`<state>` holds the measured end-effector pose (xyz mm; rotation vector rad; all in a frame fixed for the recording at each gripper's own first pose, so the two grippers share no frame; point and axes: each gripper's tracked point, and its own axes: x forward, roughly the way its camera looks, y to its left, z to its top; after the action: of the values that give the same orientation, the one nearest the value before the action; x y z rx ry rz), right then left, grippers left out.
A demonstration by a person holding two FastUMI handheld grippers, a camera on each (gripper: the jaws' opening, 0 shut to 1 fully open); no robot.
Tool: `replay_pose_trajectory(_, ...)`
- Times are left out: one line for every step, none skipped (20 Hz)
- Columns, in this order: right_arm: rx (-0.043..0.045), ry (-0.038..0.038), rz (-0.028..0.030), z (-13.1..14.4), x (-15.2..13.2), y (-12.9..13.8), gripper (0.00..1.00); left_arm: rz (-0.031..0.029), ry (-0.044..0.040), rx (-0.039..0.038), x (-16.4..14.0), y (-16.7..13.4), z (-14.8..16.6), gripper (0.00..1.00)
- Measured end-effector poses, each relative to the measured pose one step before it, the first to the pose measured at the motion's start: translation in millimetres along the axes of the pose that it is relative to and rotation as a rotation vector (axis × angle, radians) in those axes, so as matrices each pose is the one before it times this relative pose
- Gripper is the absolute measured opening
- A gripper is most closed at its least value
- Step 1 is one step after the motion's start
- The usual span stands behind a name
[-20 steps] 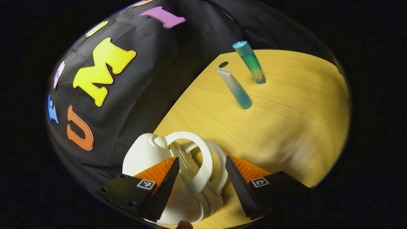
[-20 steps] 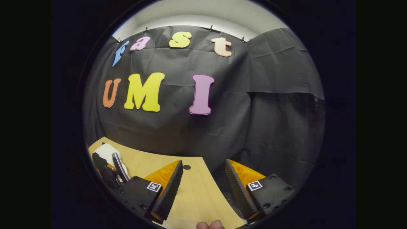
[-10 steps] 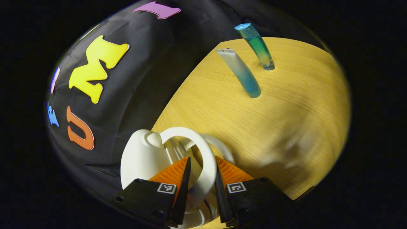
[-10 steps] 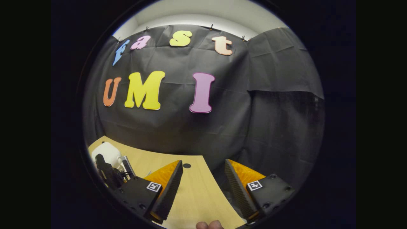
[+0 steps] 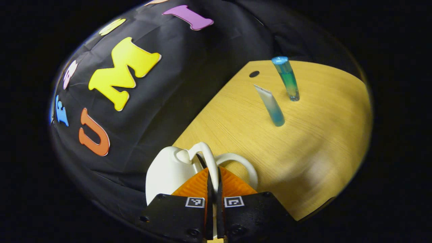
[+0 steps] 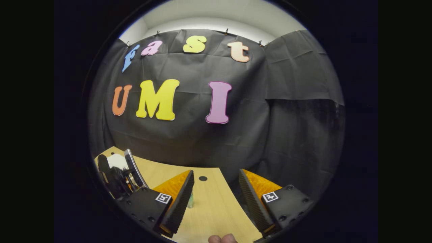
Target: First open the suitcase, pack the skin care products into it, and then close the suitcase.
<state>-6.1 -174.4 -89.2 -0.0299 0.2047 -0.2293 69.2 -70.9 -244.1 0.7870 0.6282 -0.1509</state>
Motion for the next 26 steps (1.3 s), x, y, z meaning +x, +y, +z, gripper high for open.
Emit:
replay_pose_trajectory(0.00138,-0.00501,0.00585,3.11,0.01,4.06,0.79,0.00832,-0.01753,-0.03554,-7.16,14.18,5.18,0.06)
replay_pose_trajectory(0.00612,-0.0059,0.0082,4.37,-0.49,5.66,0.79,0.00883,-0.02728,-0.04563,-7.44,16.46,6.63,0.06)
replay_pose_trajectory(0.00542,-0.00745,0.01205,3.33,1.18,7.18,0.79,0.00961,-0.0341,-0.04564,-8.24,18.45,7.74,0.05)
replay_pose_trajectory(0.00237,-0.00553,0.01514,3.72,0.77,8.72,0.79,0.01525,-0.03698,-0.04118,-5.59,22.58,9.34,0.04)
replay_pose_trajectory(0.00031,-0.00637,0.01679,3.21,0.94,10.34,0.79,0.01471,-0.03213,-0.03903,-8.29,23.32,7.96,0.04)
replay_pose_trajectory(0.00059,-0.00983,0.01573,5.34,0.49,9.57,0.79,0.01314,-0.02592,-0.04798,-8.09,24.22,4.19,0.04)
replay_pose_trajectory(0.00127,-0.0094,0.01682,5.44,0.98,9.72,0.77,0.01128,-0.03014,-0.05484,-7.15,24.67,3.09,0.04)
replay_pose_trajectory(0.00116,-0.00616,0.0171,4.62,0.81,9.78,0.79,0.01154,-0.02274,-0.05525,-4.13,27.38,0.17,0.04)
replay_pose_trajectory(0.00222,-0.00199,0.01496,3.44,1.22,9.21,0.79,0.01968,-0.02094,-0.05256,-1.44,31.1,-1.93,0.04)
replay_pose_trajectory(0.00214,-0.00138,0.01414,2.56,0.52,7.99,0.79,0.02854,-0.01821,-0.04351,-2.72,28.54,-5.61,0.04)
replay_pose_trajectory(-0.00227,0.00206,0.00998,2.08,-1.0,7.55,0.79,0.04026,-0.01568,-0.03395,-1.14,29.94,-7.55,0.04)
replay_pose_trajectory(-0.00497,0.00158,0.0099,1.12,-1.1,7.06,0.79,0.03688,-0.0085,-0.03054,1.03,29.43,-9.13,0.04)
replay_pose_trajectory(-0.00814,0.00444,0.0067,-0.66,-2.64,6.34,0.79,0.03227,-0.00417,-0.03348,2.86,27.83,-9.16,0.04)
replay_pose_trajectory(-0.01137,0.00747,0.00633,-1.16,-1.3,5.76,0.79,0.02482,-0.00355,-0.0393,1.86,26.15,-12.78,0.04)
replay_pose_trajectory(-0.01159,0.00769,0.00587,-1.85,-1.15,6.68,0.79,0.01857,0.00876,-0.03811,2.79,25.64,-15.77,0.04)
replay_pose_trajectory(-0.01273,0.00666,0.00452,-0.99,-2.11,5.3,0.79,0.01726,0.01031,-0.03406,3.17,21.53,-16.01,0.04)
replay_pose_trajectory(-0.01154,0.00586,0.00159,-1.41,-1.71,4.37,0.79,0.01481,0.0117,-0.03287,4.09,20.0,-17.58,0.04)
replay_pose_trajectory(-0.01251,0.0082,-0.00219,-0.94,-0.33,2.7,0.79,0.01299,0.01294,-0.03738,12.47,18.03,-13.03,0.04)
replay_pose_trajectory(-0.01119,0.00905,-0.00332,-3.49,-1.67,2.26,0.79,0.01471,0.01495,-0.0413,14.31,24.28,-20.67,0.04)
replay_pose_trajectory(-0.01061,0.00595,-0.00196,-0.66,-1.6,2.98,0.79,0.01154,0.02587,-0.04215,13.23,17.85,-20.01,0.05)
replay_pose_trajectory(-0.01348,0.0054,-0.00102,-1.87,-0.38,2.86,0.79,0.00849,0.03171,-0.04893,16.89,16.71,-25.62,0.05)
replay_pose_trajectory(-0.01683,0.00547,-0.0012,-0.29,-0.55,2.41,0.79,0.00737,0.03174,-0.06301,16.43,12.97,-22.13,0.05)
replay_pose_trajectory(-0.01673,0.00464,-0.00319,-0.64,-0.36,1.74,0.79,0.00479,0.03892,-0.05894,17.93,15.75,-28.61,0.06)
replay_pose_trajectory(-0.01252,0.0019,-0.00319,0.49,-0.66,1.46,0.79,0.00181,0.03957,-0.03678,15.81,12.58,-22.3,0.07)
replay_pose_trajectory(-0.01103,0.00548,-0.00635,-0.7,0.88,2.16,0.79,-0.00393,0.04367,-0.02065,13.77,10.58,-23.2,0.07)
replay_pose_trajectory(-0.0059,0.00758,0.00257,-1.83,0.16,3.79,0.79,-0.00684,0.04601,-0.01682,9.27,-3.39,-18.85,0.09)
